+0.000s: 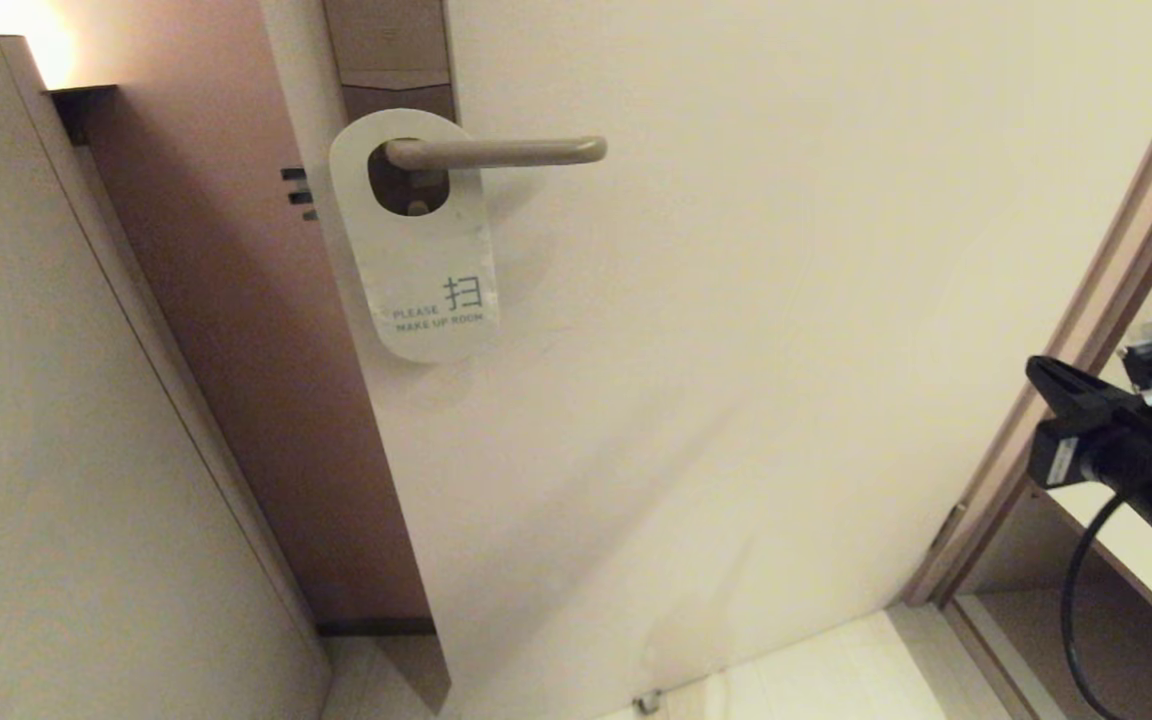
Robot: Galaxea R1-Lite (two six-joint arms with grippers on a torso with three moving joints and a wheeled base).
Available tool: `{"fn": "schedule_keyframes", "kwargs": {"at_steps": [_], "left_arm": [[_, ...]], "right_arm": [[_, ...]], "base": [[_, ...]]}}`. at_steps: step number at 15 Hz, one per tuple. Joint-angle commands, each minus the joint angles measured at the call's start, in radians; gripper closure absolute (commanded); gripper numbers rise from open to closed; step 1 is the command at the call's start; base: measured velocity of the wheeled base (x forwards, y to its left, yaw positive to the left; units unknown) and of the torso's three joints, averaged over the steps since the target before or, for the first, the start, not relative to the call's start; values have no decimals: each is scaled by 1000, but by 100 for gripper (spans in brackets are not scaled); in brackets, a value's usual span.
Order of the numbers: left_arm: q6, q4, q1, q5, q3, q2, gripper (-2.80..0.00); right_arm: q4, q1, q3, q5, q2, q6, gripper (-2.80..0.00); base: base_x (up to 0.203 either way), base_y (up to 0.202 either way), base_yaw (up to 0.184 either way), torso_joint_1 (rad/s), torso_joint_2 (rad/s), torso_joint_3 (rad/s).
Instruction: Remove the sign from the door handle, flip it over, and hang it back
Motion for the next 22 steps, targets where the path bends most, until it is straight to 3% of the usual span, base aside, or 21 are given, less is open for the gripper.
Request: {"fn": "schedule_keyframes", "kwargs": {"at_steps": [1,5,9,18,22], "left_arm": [[2,0,0,0,0,0,0],[0,0,0,0,0,0,0],[0,0,0,0,0,0,0],[2,0,0,0,0,0,0],[0,0,0,0,0,0,0]], "right_arm": [[20,-5,91,-1,-143,18,0],[167,-7,274,2,-355,127,0],[449,-8,293,-3,-524,200,0],[916,-34,294,-5,-871,227,0],[979,-34,294,-1,-992,243,0]], "base": [[0,0,0,0,0,0],[0,0,0,0,0,0],[0,0,0,0,0,0],[0,0,0,0,0,0],[0,0,0,0,0,0]]}}
